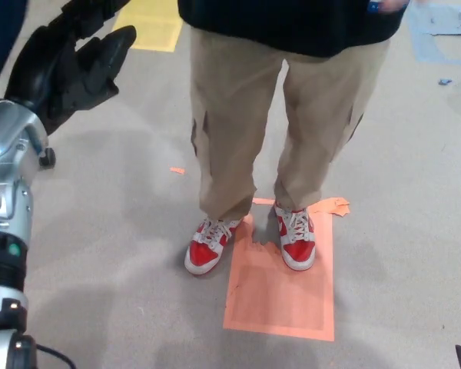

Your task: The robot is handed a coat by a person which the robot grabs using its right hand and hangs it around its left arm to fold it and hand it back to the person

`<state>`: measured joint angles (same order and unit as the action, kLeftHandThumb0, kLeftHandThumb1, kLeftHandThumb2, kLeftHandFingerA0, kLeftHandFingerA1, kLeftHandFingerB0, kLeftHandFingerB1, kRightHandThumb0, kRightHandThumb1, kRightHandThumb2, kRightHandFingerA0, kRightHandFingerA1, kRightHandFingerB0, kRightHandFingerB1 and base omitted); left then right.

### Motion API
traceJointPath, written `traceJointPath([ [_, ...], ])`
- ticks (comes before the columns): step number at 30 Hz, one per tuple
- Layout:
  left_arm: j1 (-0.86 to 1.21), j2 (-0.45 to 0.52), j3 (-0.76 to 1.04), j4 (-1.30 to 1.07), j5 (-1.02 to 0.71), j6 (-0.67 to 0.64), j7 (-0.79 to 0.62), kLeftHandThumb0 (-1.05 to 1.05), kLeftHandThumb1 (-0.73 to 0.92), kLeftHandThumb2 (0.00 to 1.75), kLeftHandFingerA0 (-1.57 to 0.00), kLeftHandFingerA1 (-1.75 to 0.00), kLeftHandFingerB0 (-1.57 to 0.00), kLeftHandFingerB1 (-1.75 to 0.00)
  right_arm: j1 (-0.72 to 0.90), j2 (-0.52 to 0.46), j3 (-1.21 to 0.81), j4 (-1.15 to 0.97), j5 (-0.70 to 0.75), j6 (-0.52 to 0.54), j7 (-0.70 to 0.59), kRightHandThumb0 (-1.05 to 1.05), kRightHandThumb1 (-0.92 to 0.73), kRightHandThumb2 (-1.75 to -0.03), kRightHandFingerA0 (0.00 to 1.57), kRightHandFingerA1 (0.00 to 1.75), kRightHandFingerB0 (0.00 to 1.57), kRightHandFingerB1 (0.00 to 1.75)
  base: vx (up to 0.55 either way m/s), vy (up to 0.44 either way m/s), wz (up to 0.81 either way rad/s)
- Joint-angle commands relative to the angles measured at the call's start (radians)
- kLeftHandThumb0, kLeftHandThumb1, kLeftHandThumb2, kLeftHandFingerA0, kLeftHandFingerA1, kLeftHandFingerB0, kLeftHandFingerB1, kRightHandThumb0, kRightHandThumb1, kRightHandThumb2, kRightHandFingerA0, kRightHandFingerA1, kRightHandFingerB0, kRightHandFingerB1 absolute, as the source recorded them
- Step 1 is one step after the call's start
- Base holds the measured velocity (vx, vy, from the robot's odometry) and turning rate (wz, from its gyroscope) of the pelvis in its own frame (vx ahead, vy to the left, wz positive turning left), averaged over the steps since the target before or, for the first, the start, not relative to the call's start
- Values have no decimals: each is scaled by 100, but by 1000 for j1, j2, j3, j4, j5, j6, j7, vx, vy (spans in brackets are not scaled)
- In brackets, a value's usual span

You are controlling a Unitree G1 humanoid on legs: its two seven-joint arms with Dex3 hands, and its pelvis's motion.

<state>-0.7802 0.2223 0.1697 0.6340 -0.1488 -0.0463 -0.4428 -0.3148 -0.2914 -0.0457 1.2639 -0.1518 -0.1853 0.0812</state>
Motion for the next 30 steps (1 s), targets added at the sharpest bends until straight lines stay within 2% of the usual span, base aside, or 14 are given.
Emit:
traceJointPath([
  [1,-8,11,1,3,-14,21,7,-74,65,100,-5,-41,-4,-35,-1,-27,4,3,0,21,-3,-83,-74,-103,7,22,7,18,0,0,0],
  [9,28,17,19,-1,-34,10,-7,-75,65,100,-4,-42,-3,-33,-4,-16,-13,2,18,24,9,-77,-71,-101,6,26,6,21,0,0,0],
  [10,35,16,22,-6,-37,10,-6,-76,65,99,-10,-44,-1,-35,-5,-18,-13,2,17,25,9,-77,-71,-100,6,27,6,21,0,0,0],
  [11,57,16,30,-24,-48,22,-6,-36,51,107,0,-48,0,-48,-7,-21,-11,3,15,23,8,-78,-71,-101,7,29,6,21,0,0,0],
  [12,73,17,36,-39,-59,34,-10,-36,51,107,0,-48,0,-48,-6,-22,-10,3,12,21,7,-78,-71,-101,7,29,6,21,0,0,0],
  [13,126,30,44,-30,-58,8,-26,-72,64,99,-3,-38,-3,-31,-6,-23,-7,4,9,17,5,-79,-72,-101,7,31,7,21,0,0,0],
  [15,172,35,49,-33,-53,6,-16,-72,63,99,-4,-39,-3,-33,-7,-22,-14,4,17,14,8,-70,-68,-102,3,37,2,27,0,0,0],
  [21,314,51,64,21,-34,-72,-24,-70,66,100,-2,-38,-2,-32,-8,-16,-27,10,28,8,27,-69,-68,-102,2,35,1,26,0,0,0],
  [23,362,54,89,86,-57,-93,-46,-69,64,97,-1,-38,-1,-30,-8,-9,-25,4,26,7,21,-69,-68,-101,3,39,2,27,0,0,0],
  [30,451,58,121,301,-46,-180,-36,-71,62,98,-3,-36,-3,-32,-6,-1,-45,7,48,12,34,-67,-67,-99,2,36,2,27,0,0,0],
])
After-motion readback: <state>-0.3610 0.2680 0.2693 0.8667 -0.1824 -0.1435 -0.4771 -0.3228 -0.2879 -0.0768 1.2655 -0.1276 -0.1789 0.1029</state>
